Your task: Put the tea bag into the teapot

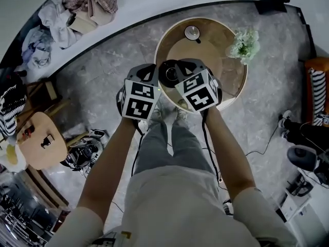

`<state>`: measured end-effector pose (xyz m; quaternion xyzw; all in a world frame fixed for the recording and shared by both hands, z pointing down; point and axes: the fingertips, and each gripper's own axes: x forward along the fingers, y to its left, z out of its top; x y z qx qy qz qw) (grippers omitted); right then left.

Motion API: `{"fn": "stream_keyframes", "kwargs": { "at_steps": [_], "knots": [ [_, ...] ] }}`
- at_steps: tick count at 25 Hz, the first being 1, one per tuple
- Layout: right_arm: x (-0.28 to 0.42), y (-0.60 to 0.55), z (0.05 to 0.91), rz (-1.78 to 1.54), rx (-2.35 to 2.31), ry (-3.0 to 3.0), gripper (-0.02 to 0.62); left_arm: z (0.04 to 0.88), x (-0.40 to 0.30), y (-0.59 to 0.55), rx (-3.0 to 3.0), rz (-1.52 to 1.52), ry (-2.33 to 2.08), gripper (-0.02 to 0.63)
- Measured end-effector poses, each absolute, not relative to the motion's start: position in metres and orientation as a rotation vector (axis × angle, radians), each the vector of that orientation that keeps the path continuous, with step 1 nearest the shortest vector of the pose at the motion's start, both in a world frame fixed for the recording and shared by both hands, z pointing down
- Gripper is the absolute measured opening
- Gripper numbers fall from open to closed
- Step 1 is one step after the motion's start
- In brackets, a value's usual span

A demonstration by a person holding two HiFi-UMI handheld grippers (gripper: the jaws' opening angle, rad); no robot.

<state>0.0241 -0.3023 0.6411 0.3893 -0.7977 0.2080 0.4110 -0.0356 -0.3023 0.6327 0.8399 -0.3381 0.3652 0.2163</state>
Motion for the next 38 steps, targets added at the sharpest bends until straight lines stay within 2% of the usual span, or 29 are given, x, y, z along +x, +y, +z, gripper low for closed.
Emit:
{"fn": "stream_keyframes", "kwargs": {
  "at_steps": [17, 31, 38],
  "knots": [
    [0.032, -0.327, 0.395, 0.178, 1.354, -2.251, 0.008, 0.419, -0.042, -0.335, 2.608, 0.698, -1.208, 0.008],
    [0.049, -0.269, 0.197, -0.179, 1.539, -2.352, 0.008, 0.225, -0.069, -0.305, 2.830, 0.282, -1.524, 0.008],
    [0.064, -0.233, 0.124, -0.350, 1.627, -2.415, 0.008, 0.153, -0.071, -0.273, 2.928, 0.104, -1.589, 0.008]
  ]
}}
